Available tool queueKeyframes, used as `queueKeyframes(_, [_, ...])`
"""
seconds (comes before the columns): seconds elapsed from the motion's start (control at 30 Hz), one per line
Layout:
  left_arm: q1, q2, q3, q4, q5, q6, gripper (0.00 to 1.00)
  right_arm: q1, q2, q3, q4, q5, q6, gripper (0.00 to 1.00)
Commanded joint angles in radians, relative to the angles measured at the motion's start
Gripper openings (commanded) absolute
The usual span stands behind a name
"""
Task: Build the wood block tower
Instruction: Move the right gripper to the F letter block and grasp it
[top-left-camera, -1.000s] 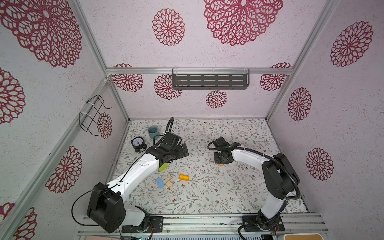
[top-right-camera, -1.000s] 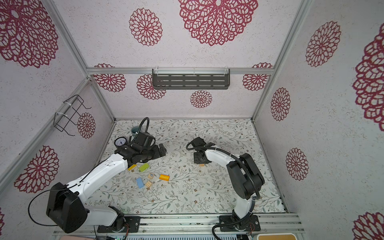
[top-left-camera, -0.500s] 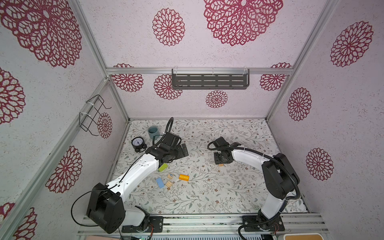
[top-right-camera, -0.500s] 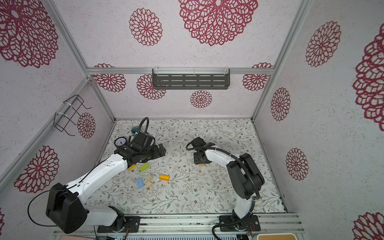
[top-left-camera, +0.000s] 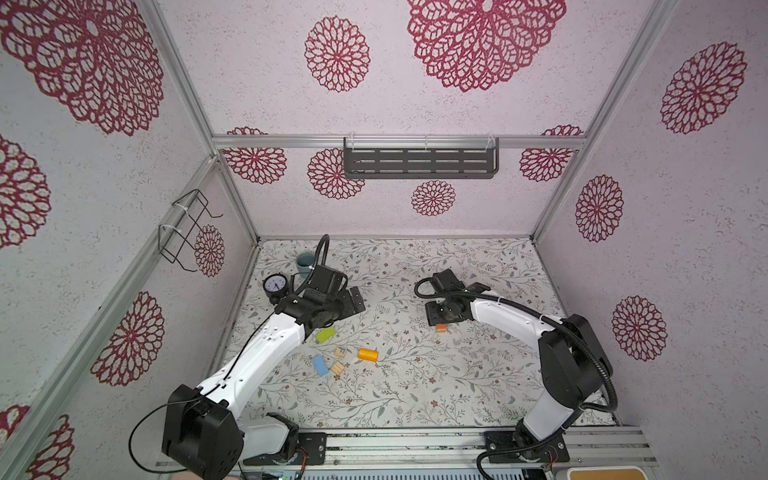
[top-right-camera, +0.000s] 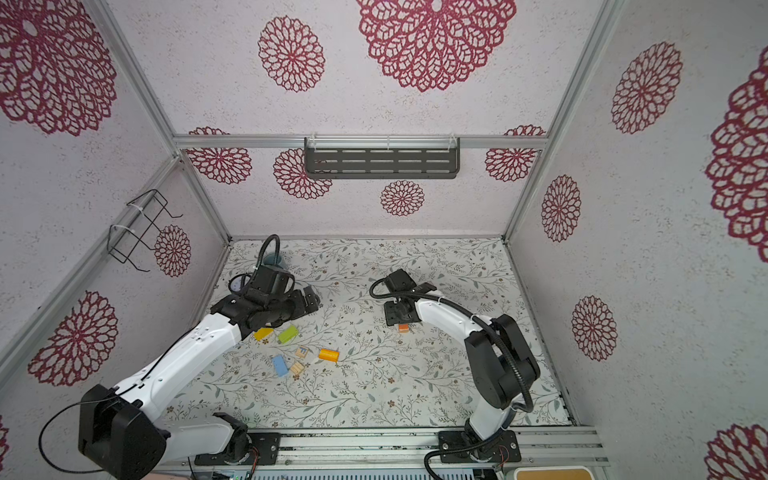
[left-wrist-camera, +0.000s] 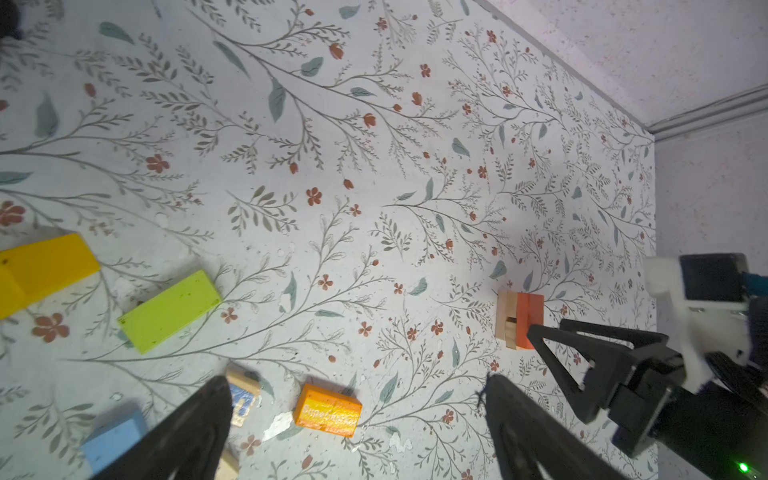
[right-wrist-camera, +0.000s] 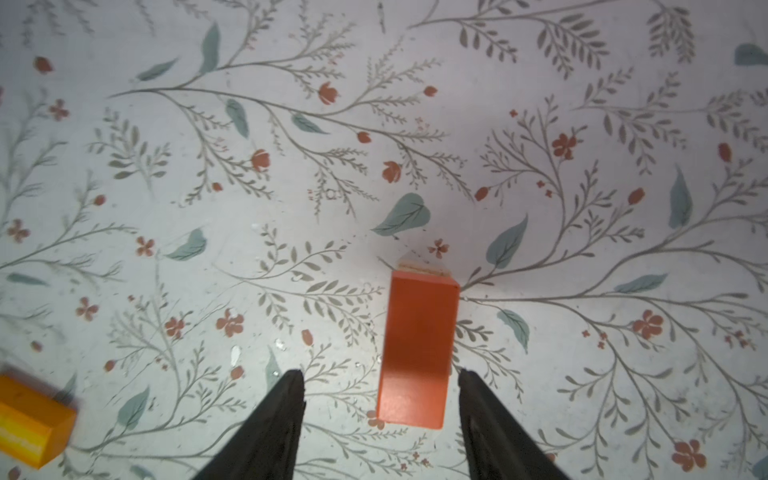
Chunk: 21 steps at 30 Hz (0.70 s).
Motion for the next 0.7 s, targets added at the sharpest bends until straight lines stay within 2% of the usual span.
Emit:
queueKeyframes(0.0, [0.046, -0.076, -0.017, -0.043, 0.001, -0.016, 0.97, 0.002, -0.047, 0.048, -0.005, -0.071, -0.081, 0.62])
queueKeyframes(0.17, [0.125, -0.155, -0.039, -0.103, 0.003, -0.008, 0.97, 0.031, -0.024, 0.096, 0.013, -0.126, -0.115, 0.60])
queueKeyframes(0.4, [0.235, -0.261, -0.042, -0.180, 0.036, 0.016, 0.99, 0.130, 0.084, 0.202, 0.004, -0.164, -0.164, 0.59])
queueKeyframes(0.53, [0.296, -0.304, -0.014, -0.247, 0.036, 0.044, 0.98, 0.186, 0.153, 0.261, 0.019, -0.195, -0.172, 0.53])
queueKeyframes(0.67, [0.335, -0.335, 0.007, -0.277, 0.035, 0.069, 1.00, 0.254, 0.210, 0.312, 0.052, -0.188, -0.169, 0.53])
